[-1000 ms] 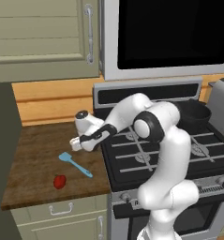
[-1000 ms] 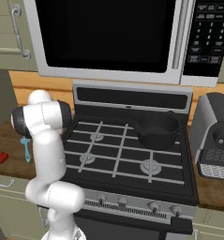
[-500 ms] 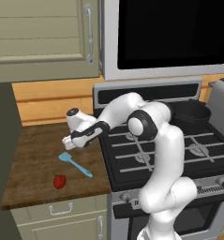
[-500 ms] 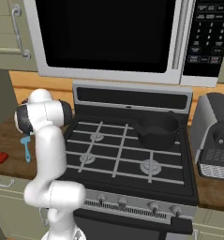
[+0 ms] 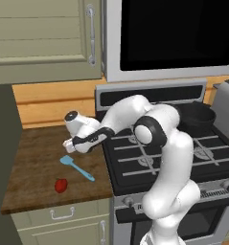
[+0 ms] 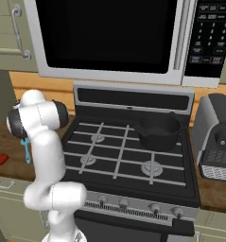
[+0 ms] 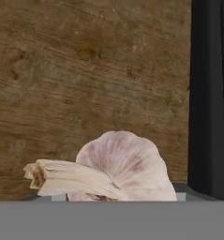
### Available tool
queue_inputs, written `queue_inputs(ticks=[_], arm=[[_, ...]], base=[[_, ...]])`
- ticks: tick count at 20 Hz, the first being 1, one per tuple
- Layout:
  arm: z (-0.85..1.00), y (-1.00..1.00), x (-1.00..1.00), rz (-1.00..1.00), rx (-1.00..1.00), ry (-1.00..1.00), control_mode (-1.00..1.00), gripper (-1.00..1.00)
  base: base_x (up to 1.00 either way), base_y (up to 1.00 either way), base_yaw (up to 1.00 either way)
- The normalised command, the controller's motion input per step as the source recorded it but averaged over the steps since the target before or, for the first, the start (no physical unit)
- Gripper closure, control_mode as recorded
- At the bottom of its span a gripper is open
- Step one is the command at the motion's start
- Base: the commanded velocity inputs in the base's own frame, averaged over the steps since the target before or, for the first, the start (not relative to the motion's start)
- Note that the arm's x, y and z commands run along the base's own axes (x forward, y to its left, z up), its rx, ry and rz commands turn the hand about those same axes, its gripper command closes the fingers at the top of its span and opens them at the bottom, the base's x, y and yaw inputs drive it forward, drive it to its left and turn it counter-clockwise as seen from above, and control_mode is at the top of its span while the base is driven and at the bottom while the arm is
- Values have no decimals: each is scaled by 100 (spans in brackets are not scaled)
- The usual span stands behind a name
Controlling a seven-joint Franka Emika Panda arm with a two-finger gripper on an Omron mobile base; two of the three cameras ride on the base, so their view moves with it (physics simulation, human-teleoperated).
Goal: Put the bell pepper and garlic in the pot. Retrieve the spatula and lightly stir the vegetables in the pot.
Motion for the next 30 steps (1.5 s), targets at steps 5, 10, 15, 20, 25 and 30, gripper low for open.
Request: queue_inputs(ticks=[5,10,15,20,25,30], arm=[[46,-86,-100,-5,3,-32,-100,100],[70,-100,-95,-14,14,-16,-100,100],[95,-100,-46,-20,11,-11,-100,100],[96,-100,-1,-26,7,0,-100,100],[89,-100,-12,-24,5,-4,-100,100],[71,-100,-21,-22,5,-5,-100,100]], base=[[0,0,0],[0,0,0],[0,0,0],[0,0,0],[0,0,0],[0,0,0]])
